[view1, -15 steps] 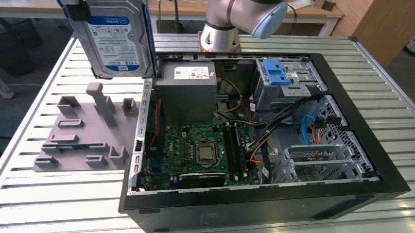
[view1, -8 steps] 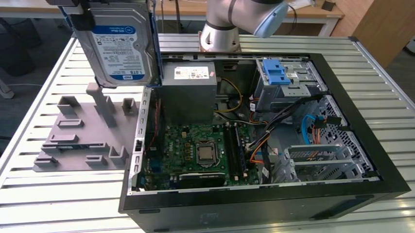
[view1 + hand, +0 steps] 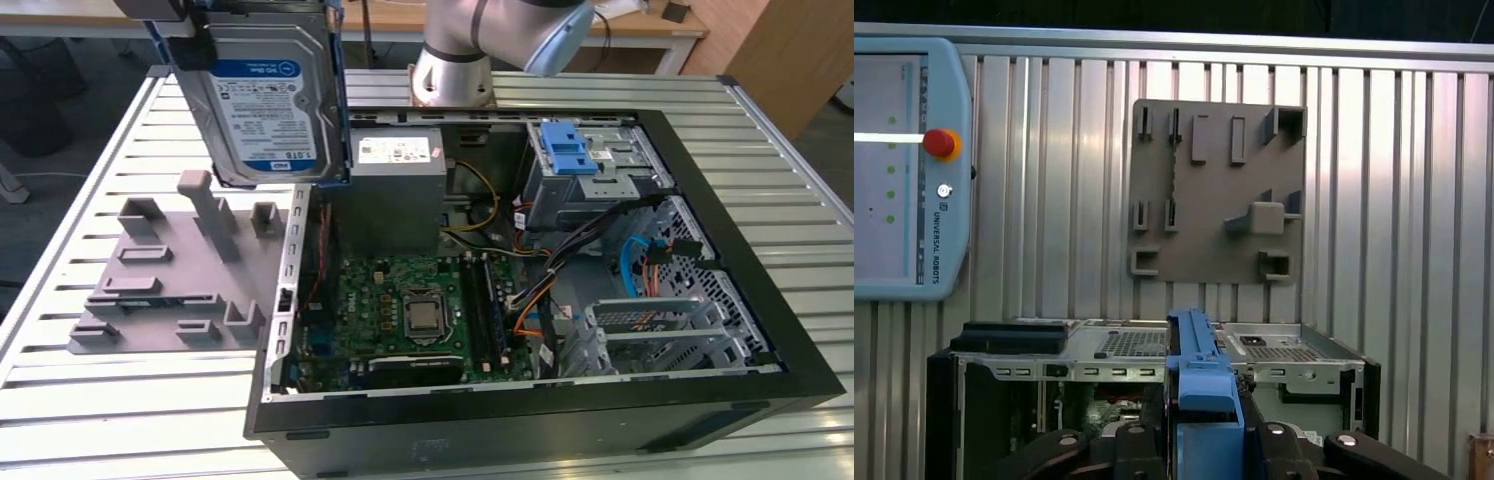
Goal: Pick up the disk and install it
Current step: 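Pick up the disk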
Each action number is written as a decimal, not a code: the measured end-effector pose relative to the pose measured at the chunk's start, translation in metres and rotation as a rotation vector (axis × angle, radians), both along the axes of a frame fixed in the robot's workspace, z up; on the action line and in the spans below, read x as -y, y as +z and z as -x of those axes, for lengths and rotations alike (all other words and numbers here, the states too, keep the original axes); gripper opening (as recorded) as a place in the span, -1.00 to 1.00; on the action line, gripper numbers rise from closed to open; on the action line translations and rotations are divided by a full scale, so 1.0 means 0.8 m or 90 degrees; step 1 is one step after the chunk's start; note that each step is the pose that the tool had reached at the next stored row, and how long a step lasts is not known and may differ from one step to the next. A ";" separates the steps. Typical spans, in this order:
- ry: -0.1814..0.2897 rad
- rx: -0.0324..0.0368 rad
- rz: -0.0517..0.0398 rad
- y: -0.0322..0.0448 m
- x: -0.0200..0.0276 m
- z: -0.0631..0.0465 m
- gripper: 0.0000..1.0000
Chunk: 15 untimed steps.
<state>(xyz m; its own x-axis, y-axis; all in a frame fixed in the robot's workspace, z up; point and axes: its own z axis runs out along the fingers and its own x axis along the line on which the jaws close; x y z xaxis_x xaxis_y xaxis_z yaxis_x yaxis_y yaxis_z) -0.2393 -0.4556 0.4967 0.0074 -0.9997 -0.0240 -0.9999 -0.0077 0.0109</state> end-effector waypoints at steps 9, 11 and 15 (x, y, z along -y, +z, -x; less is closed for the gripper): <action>0.000 -0.0001 0.0000 -0.0005 0.0011 -0.022 -0.27; 0.000 -0.0001 0.0000 -0.0006 0.0013 -0.027 -0.27; 0.000 -0.0001 0.0000 -0.0007 0.0017 -0.036 -0.27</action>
